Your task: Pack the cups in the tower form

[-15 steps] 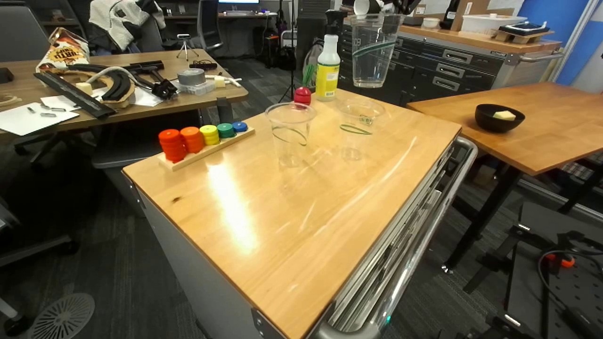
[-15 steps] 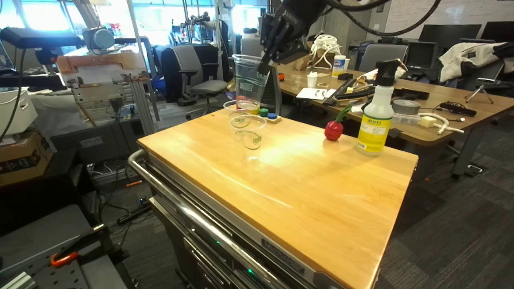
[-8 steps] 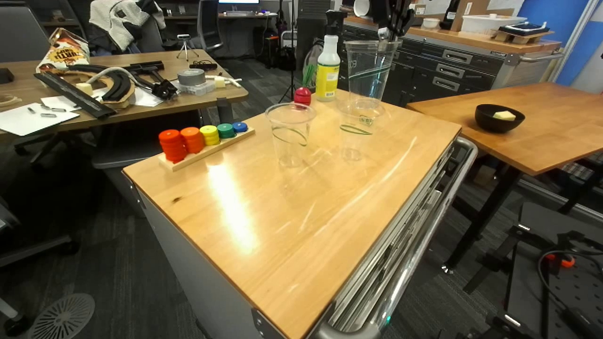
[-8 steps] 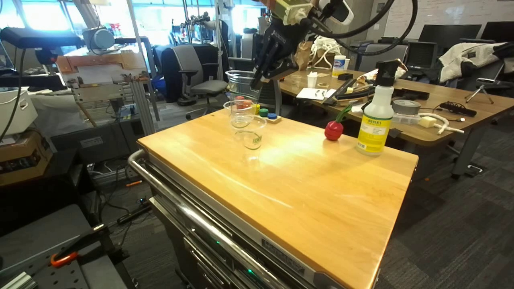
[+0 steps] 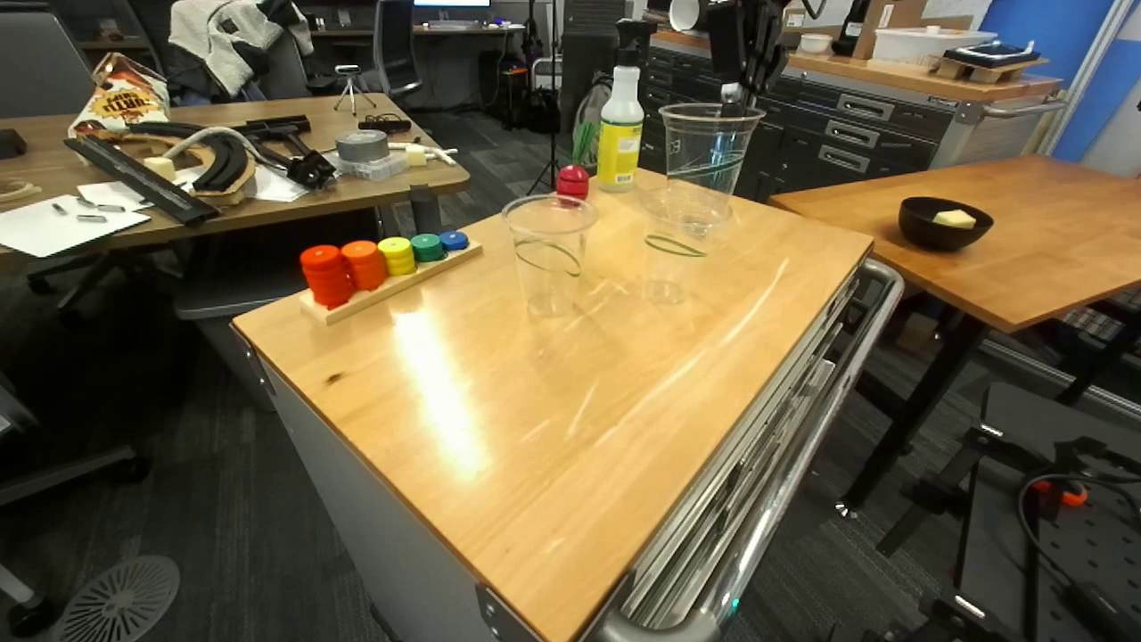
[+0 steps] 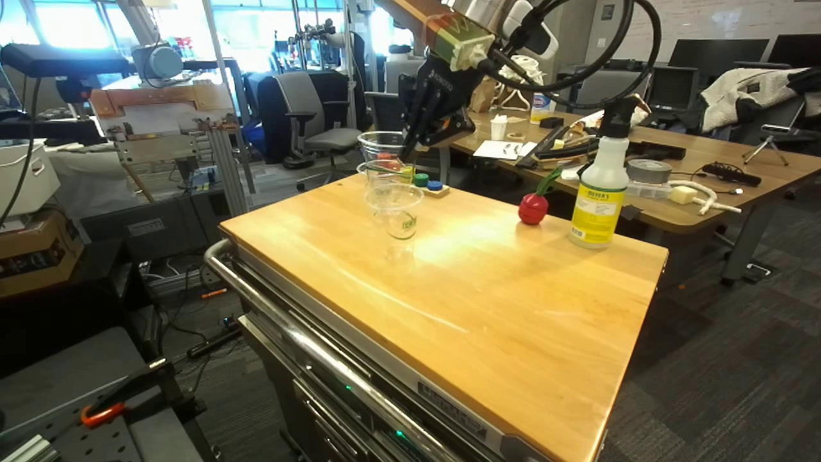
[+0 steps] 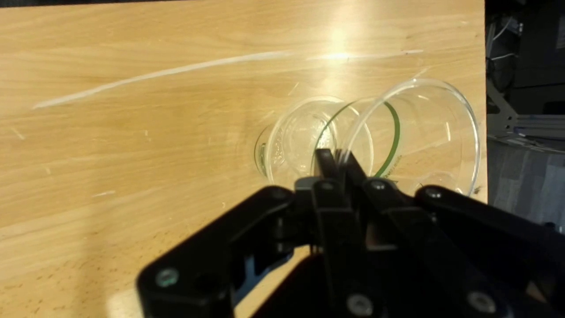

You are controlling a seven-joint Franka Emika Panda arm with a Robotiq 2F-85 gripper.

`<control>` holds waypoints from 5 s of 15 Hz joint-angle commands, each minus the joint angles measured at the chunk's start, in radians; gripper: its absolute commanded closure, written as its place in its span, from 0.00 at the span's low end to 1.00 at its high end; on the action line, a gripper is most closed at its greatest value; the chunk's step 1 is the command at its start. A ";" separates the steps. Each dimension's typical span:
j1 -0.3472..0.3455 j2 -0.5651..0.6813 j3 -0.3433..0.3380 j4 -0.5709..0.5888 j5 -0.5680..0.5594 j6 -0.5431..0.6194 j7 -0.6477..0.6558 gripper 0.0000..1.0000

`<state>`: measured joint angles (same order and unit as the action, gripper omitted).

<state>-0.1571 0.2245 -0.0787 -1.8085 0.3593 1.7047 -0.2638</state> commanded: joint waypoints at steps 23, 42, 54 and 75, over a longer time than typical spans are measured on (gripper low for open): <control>0.006 -0.019 0.023 -0.092 -0.026 0.245 -0.115 0.00; 0.068 -0.013 0.045 -0.197 -0.224 0.321 -0.047 0.00; 0.106 0.014 0.033 -0.214 -0.312 0.461 0.168 0.58; 0.070 0.025 0.034 0.167 -0.111 0.099 0.305 0.92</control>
<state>-0.0800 0.2259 -0.0502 -1.7732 0.1800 1.8672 0.0058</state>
